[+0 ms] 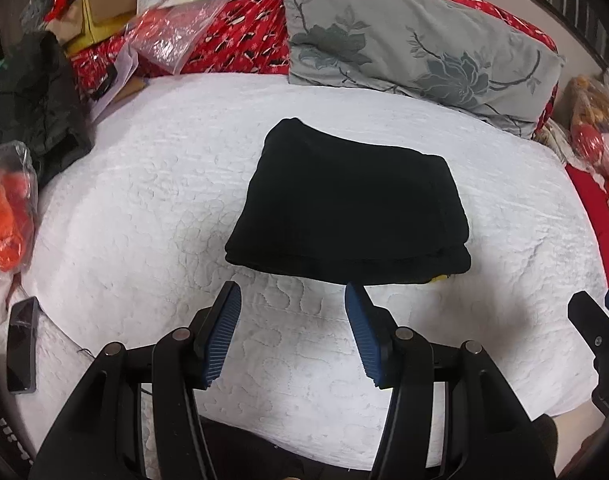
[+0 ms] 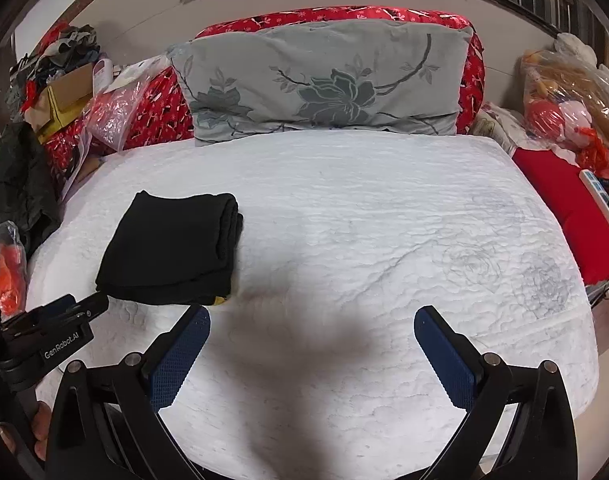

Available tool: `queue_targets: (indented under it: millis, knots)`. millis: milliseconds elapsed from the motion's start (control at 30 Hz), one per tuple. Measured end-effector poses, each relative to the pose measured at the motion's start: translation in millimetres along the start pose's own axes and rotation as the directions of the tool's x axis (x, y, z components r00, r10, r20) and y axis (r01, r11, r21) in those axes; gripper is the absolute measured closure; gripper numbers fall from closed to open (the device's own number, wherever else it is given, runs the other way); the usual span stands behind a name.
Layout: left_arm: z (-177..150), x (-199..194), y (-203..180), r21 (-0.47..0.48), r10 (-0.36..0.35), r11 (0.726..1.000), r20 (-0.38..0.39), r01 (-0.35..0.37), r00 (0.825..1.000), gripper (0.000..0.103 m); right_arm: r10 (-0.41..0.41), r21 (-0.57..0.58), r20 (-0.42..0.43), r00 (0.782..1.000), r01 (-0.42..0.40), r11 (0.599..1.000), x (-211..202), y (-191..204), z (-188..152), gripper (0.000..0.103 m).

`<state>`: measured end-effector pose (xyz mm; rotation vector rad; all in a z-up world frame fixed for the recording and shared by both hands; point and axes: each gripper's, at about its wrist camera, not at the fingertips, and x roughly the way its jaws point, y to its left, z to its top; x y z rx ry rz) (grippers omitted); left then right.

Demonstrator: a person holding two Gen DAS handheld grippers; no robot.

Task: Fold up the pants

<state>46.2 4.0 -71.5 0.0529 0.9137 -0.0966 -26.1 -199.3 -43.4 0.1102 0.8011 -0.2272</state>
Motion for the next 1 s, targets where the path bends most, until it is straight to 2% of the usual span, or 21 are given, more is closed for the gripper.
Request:
queue_targets:
  millis: [200, 500, 1000]
  knots:
    - [-2.6, -4.4, -8.1, 0.044, -0.021, 0.999, 0.012, 0.02, 1.0, 0.05, -0.01, -0.031, 0.013, 1.0, 0.01, 0.999, -1.1, 4.6, -4.1, 0.0]
    - [-4.5, -12.0, -18.1, 0.073, -0.116, 0.991, -0.005, 0.116, 0.993, 0.05, -0.022, -0.042, 0.009, 1.0, 0.022, 0.999, 1.9, 3.5, -7.0, 0.0]
    - [5.8, -26.5, -30.8, 0.074, -0.112, 0.991, 0.042, 0.109, 0.993, 0.045, -0.036, -0.008, -0.012, 0.999, 0.035, 0.999, 7.6, -11.3, -8.6, 0.0]
